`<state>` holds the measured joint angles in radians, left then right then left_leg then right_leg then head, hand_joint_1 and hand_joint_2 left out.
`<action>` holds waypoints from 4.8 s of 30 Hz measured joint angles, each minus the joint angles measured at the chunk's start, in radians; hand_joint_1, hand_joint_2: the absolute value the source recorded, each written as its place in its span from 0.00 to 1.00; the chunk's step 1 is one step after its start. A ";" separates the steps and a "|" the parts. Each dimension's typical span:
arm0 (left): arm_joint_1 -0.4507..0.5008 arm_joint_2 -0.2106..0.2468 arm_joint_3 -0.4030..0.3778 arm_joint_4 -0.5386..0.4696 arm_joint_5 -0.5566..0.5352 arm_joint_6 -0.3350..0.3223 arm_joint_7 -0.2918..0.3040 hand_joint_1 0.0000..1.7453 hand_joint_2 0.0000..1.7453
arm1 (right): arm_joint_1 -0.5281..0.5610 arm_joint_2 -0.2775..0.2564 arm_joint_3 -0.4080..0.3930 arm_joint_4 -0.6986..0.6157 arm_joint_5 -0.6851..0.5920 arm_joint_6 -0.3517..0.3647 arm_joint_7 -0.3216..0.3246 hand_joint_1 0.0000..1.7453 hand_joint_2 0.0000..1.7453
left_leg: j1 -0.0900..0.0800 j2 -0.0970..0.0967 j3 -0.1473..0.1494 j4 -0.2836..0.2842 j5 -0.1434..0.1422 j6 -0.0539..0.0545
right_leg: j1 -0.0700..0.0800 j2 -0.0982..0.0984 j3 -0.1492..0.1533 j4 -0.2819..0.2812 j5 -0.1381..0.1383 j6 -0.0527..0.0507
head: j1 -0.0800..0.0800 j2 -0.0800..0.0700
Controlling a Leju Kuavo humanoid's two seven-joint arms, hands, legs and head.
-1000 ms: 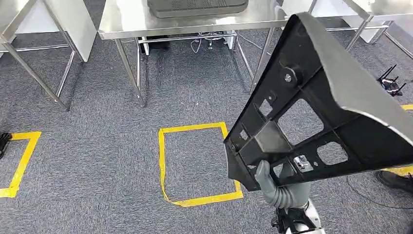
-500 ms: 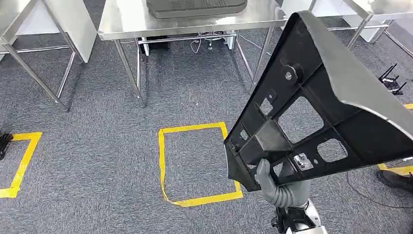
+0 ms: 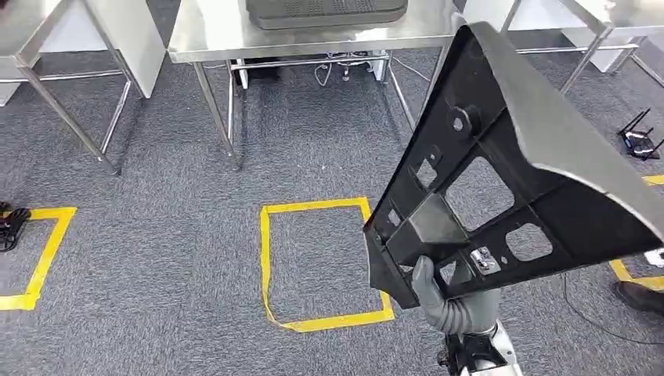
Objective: Take the parts from the cabinet and place them on the table.
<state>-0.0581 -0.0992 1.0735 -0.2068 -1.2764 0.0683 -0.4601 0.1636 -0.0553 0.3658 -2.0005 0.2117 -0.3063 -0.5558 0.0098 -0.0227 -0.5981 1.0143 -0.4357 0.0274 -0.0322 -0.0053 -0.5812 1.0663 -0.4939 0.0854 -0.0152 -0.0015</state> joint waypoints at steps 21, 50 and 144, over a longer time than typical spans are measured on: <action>0.000 0.005 0.000 0.000 0.000 -0.005 0.001 0.00 1.00 | 0.004 0.012 -0.007 0.005 -0.006 0.003 0.003 1.00 1.00 | -0.011 0.012 -0.006 0.009 -0.002 0.000 | 0.021 -0.001 0.122 -0.060 -0.033 -0.042 | -0.004 0.000; 0.002 0.003 0.003 0.000 -0.009 -0.004 0.008 0.00 1.00 | 0.016 0.020 -0.022 0.011 -0.010 0.002 0.002 1.00 1.00 | -0.003 0.023 -0.021 0.041 -0.084 -0.028 | 0.015 0.005 0.076 -0.063 -0.022 -0.050 | 0.002 0.000; 0.003 -0.005 -0.011 0.000 -0.032 -0.005 0.000 0.00 1.00 | 0.027 0.035 -0.041 0.016 -0.018 0.010 0.003 1.00 1.00 | -0.010 0.017 -0.018 0.030 -0.004 0.010 | 0.028 0.012 0.074 -0.029 -0.033 -0.047 | 0.011 0.000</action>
<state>-0.0547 -0.1041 1.0620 -0.2067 -1.3081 0.0629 -0.4604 0.1904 -0.0206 0.3246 -1.9841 0.1942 -0.2968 -0.5531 -0.0005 -0.0053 -0.6156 1.0439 -0.4397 0.0371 -0.0047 0.0067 -0.5075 1.0370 -0.5265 0.0388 -0.0043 -0.0019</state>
